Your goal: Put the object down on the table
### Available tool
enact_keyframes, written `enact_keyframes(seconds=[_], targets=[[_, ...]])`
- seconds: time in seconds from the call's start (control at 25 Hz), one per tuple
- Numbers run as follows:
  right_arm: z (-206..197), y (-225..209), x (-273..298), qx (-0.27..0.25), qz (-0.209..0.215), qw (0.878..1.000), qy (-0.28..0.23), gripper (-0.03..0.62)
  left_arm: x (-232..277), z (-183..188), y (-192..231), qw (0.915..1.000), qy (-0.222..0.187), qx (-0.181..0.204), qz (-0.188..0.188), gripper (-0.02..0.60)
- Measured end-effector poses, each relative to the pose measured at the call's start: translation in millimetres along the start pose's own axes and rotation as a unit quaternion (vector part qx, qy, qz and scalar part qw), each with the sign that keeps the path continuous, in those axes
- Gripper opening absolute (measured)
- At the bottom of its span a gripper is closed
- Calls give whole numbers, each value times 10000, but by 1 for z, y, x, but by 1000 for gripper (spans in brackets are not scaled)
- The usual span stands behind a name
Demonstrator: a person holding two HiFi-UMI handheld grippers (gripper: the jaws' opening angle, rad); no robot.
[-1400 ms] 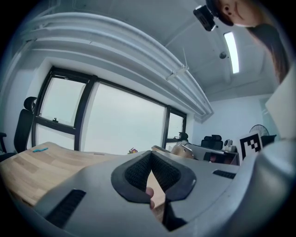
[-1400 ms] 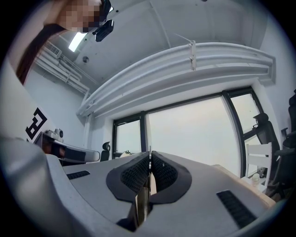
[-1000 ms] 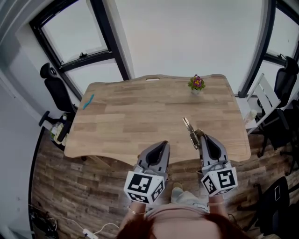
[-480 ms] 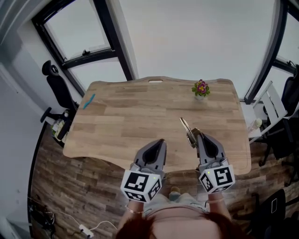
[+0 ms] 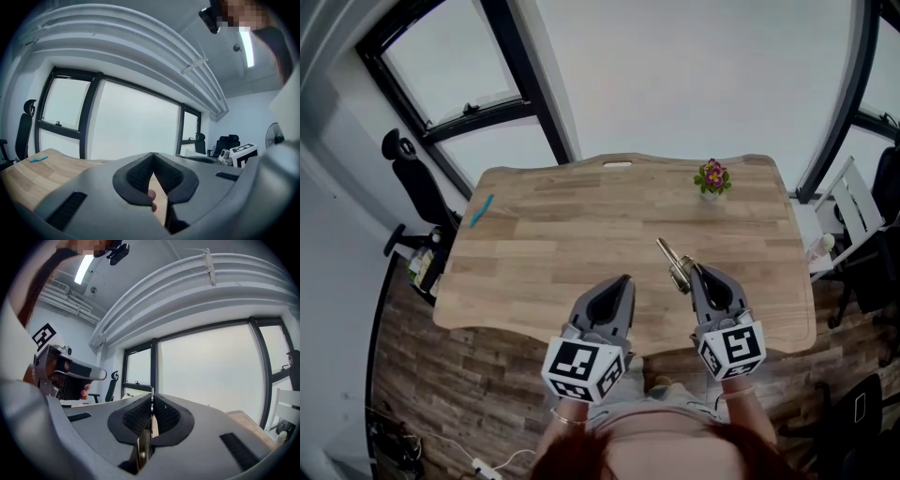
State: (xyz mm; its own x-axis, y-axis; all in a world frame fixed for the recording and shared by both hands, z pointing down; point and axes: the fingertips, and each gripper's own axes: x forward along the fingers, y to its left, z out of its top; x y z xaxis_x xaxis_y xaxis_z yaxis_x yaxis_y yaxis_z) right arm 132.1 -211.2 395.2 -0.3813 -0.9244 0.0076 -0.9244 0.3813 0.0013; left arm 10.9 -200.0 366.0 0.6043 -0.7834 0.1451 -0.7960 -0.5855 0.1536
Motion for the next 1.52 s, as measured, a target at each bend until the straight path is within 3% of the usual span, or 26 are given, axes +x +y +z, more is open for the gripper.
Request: enact_keyframes(seconds=[0.32,0.76,1.52], targets=[[-20,6,36,-220,-92,9993,278,5,13,8,30,9998,30,45,-177,2],[-62,12,75,-724,125,9946,734,5,25,4,63,9999,94,-12,-144,2],[-140,22,116,-1064,421,9833,1413,5,38,-1,82,9998,176,-25,-124,2]])
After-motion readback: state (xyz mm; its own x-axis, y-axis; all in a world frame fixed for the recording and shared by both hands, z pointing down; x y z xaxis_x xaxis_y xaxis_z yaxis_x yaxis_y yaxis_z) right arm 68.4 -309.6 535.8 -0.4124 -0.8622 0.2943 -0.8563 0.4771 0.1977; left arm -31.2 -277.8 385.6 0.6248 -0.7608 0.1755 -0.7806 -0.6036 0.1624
